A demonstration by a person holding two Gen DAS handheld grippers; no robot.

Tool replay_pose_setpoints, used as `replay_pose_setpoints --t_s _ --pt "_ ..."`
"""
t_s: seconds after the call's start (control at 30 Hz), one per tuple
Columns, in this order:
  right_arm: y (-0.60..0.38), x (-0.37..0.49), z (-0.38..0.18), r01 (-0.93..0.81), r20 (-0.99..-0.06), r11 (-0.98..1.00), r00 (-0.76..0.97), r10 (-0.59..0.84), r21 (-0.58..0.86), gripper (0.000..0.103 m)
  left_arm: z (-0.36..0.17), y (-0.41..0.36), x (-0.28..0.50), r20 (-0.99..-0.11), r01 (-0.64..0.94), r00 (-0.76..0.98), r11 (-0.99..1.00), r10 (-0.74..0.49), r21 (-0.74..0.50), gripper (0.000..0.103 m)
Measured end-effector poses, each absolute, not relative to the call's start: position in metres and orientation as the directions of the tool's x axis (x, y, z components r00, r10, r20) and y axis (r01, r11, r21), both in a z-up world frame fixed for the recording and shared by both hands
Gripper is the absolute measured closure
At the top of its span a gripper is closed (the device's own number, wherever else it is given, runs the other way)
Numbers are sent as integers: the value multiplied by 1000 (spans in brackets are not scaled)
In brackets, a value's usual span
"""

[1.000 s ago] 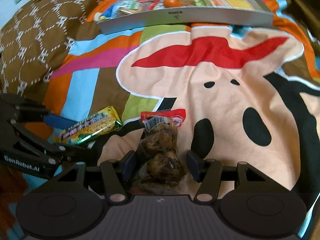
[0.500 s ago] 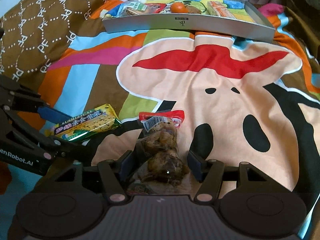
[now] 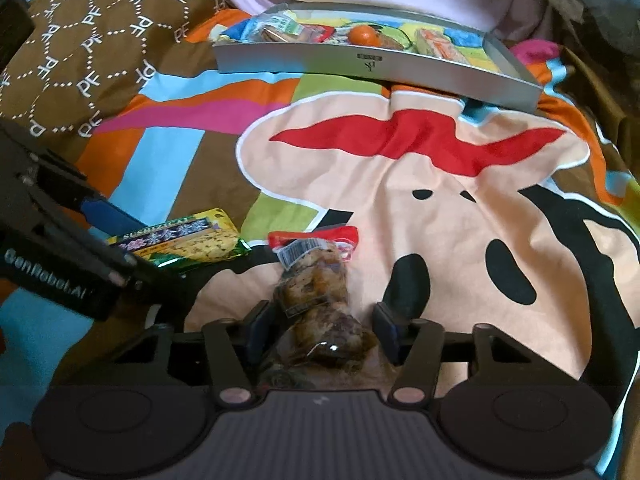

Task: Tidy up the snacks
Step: 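Lift the yellow biscuit packet with the left tool while the right tool lifts the cookie packet, then carry the biscuit packet with the left tool while the right tool carries the cookie packet to the tray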

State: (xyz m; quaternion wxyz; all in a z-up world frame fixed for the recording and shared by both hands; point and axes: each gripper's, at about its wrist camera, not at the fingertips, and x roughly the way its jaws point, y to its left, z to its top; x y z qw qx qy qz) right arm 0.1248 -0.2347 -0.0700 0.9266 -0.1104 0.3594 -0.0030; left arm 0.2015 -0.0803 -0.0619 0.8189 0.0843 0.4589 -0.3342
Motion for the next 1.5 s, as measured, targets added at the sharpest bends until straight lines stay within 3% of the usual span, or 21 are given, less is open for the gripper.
replay_pose_setpoints --t_s 0.73,1.5 --pt "-228 107 -70 -26 -615 973 779 -123 -228 45 -57 -60 197 -780 458 329 812 -533 -361 52" --pt "-220 99 -65 -12 -529 928 824 -202 -373 45 -49 -56 187 -701 445 365 776 -613 -447 54"
